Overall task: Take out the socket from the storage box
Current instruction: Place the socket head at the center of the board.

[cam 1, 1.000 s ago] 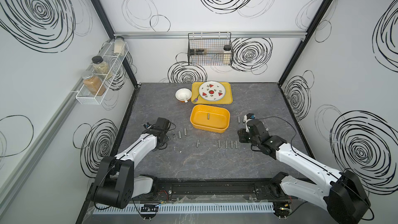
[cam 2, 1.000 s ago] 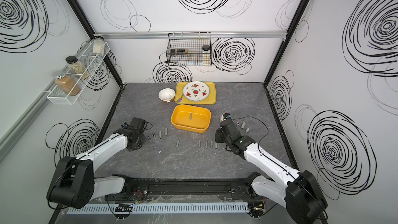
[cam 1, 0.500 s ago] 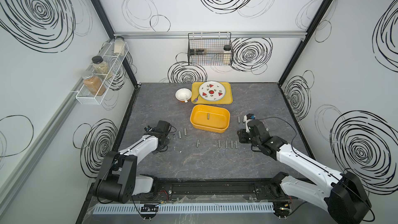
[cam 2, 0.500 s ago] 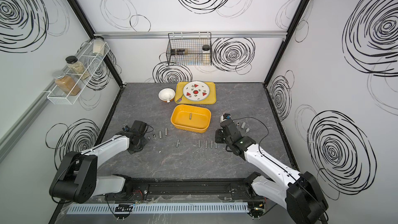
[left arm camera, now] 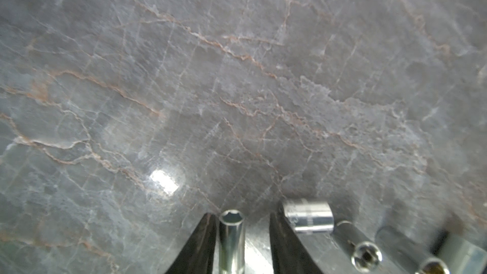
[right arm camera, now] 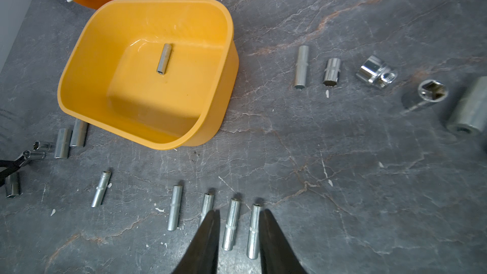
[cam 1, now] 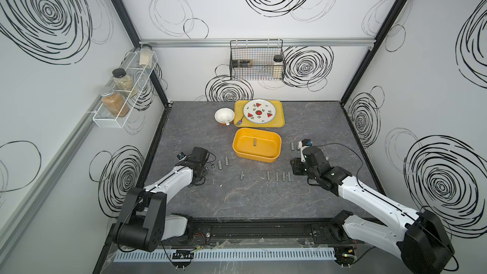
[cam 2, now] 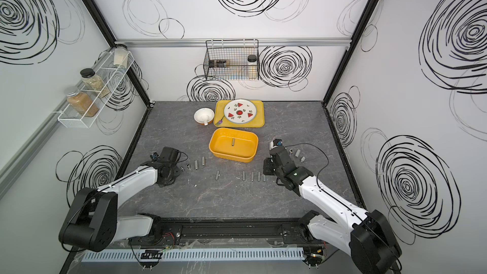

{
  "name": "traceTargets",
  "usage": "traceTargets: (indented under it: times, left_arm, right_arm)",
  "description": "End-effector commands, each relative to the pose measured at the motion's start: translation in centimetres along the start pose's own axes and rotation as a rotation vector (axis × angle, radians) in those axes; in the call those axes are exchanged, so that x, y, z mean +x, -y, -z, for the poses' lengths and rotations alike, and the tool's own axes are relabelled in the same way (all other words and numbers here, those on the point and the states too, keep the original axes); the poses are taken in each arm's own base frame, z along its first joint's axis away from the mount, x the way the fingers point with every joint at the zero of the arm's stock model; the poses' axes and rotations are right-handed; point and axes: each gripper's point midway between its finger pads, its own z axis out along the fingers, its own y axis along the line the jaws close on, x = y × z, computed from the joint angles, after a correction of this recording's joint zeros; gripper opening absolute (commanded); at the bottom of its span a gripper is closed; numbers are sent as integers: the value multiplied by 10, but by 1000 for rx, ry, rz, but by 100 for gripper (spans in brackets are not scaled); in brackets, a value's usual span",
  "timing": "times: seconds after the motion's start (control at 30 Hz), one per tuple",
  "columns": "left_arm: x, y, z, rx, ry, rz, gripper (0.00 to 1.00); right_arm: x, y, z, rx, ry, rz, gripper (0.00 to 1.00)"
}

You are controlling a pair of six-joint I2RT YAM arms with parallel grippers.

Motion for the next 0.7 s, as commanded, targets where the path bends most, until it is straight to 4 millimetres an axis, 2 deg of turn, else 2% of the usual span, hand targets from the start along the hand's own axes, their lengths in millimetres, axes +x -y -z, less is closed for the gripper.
traceTargets:
  times: [0.0,0.67]
  left_arm:
    - [-7,4,8,27,16,1,42]
    - [-27,26,54,142,71,9,43]
  right_arm:
    - [-1,4,1,11,12,4,30]
    - [-3,8,1,37,17,5,30]
